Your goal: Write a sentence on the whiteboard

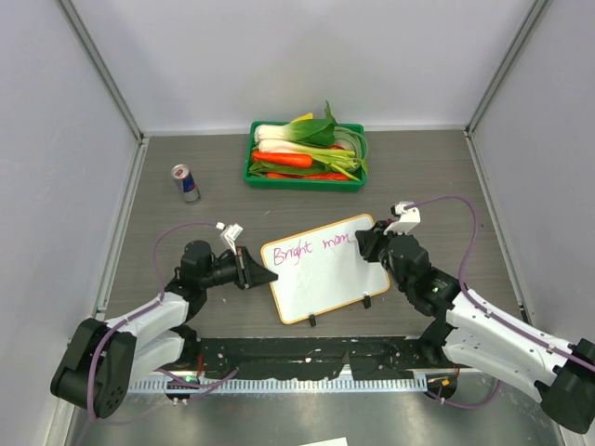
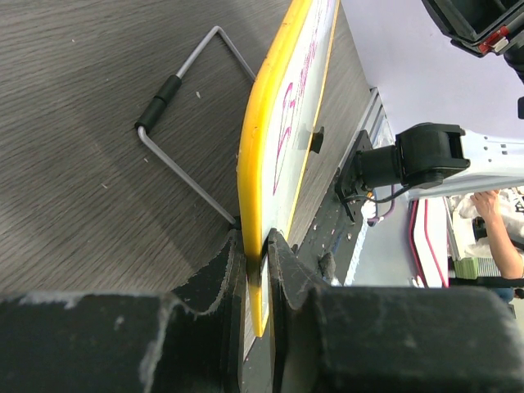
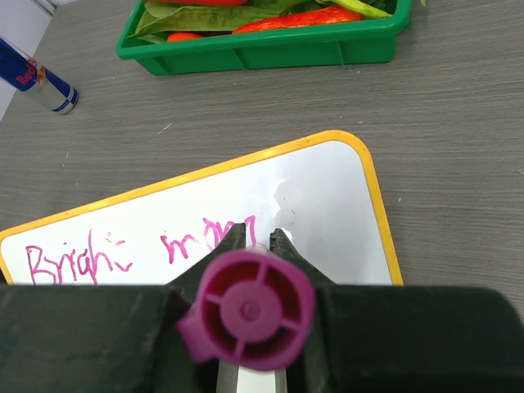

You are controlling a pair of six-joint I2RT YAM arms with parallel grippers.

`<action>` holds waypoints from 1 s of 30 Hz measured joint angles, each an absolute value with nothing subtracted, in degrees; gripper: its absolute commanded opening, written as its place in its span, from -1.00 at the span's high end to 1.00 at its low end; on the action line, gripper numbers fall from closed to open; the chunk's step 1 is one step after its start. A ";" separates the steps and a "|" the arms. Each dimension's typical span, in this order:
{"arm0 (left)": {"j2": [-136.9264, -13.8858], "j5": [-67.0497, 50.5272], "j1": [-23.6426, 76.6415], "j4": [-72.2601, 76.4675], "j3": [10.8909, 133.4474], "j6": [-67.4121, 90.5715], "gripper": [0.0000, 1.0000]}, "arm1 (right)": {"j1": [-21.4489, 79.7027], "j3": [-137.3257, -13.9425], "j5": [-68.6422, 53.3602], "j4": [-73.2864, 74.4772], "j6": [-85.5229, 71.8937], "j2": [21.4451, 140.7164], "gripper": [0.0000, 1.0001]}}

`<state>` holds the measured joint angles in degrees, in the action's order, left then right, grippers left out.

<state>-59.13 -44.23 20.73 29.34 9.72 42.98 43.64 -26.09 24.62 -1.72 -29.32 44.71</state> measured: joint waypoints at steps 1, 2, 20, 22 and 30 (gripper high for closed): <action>-59.13 -44.23 20.73 29.34 9.72 42.98 1.00 | 43.64 -26.11 24.53 -1.50 -29.32 44.58 0.97; -59.13 -44.25 20.73 29.34 9.72 42.98 1.00 | 43.64 -26.24 24.40 -1.06 -29.32 44.45 0.97; -59.13 -44.45 20.73 29.32 9.72 42.89 1.00 | 43.38 -30.22 24.99 1.30 -27.27 46.39 0.97; -59.13 -44.42 20.73 29.30 9.72 42.89 1.00 | 43.38 -30.22 24.95 1.17 -27.29 46.98 0.97; -59.13 -44.45 20.73 29.32 9.72 42.89 1.00 | 43.33 -30.17 25.41 0.58 -27.31 47.05 0.97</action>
<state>-59.13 -44.45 20.73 29.32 9.72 42.89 43.33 -30.17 25.41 0.58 -27.31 47.05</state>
